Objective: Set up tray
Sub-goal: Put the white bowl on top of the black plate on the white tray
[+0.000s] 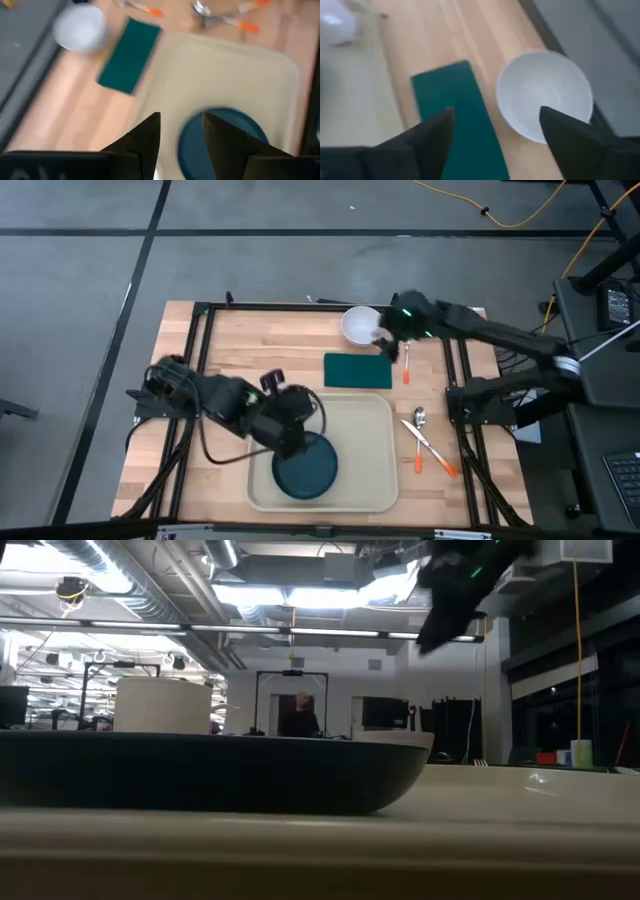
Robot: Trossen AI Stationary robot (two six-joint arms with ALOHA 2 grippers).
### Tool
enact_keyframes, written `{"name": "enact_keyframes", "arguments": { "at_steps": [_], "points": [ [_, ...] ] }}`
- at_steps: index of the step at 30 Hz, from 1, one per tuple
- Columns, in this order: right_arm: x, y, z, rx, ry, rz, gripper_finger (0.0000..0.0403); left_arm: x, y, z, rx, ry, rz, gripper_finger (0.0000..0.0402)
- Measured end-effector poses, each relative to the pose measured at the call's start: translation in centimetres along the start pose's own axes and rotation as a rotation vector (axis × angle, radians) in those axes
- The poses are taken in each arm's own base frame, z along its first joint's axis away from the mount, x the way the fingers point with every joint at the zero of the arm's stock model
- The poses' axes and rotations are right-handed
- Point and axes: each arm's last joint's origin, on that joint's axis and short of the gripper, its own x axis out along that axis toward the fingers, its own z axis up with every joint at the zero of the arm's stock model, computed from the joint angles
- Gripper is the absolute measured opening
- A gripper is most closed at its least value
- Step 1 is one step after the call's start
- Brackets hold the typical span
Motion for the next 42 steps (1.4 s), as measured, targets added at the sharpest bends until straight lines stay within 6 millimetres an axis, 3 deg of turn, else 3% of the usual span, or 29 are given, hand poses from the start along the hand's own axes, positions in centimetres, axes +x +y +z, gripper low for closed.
{"name": "enact_keyframes", "arguments": {
  "at_steps": [6, 12, 21, 25, 31, 40, 42],
  "points": [
    [7.8, -3.3, 1.0, 0.090, 0.207, 0.107, 0.0335, -2.2, 2.1, 0.4, 0.028, -0.111, 0.063, 0.0141],
    [12.3, -3.3, 1.2, 0.076, 0.340, 0.145, 0.0326, -3.4, 3.3, 0.5, 0.016, -0.173, 0.107, 0.0141],
    [14.7, -3.2, 1.1, 0.003, 0.411, 0.015, 0.0309, -3.8, 3.6, 0.5, 0.010, -0.181, 0.106, 0.0141],
    [15.2, -3.1, 0.8, 0.002, 0.428, 0.021, 0.0278, -3.8, 3.6, 0.5, 0.009, -0.182, 0.106, 0.0141],
    [15.3, -3.1, 0.8, 0.004, 0.430, 0.027, 0.0192, -3.8, 3.6, 0.5, 0.008, -0.182, 0.106, 0.0141],
    [15.3, -3.1, 0.7, 0.006, 0.434, 0.035, 0.0027, -3.8, 3.6, 0.5, 0.008, -0.182, 0.107, 0.0141],
    [15.2, -3.0, 0.7, 0.013, 0.436, 0.047, 0.0015, -3.8, 3.6, 0.5, 0.008, -0.183, 0.108, 0.0141]
  ]
}}
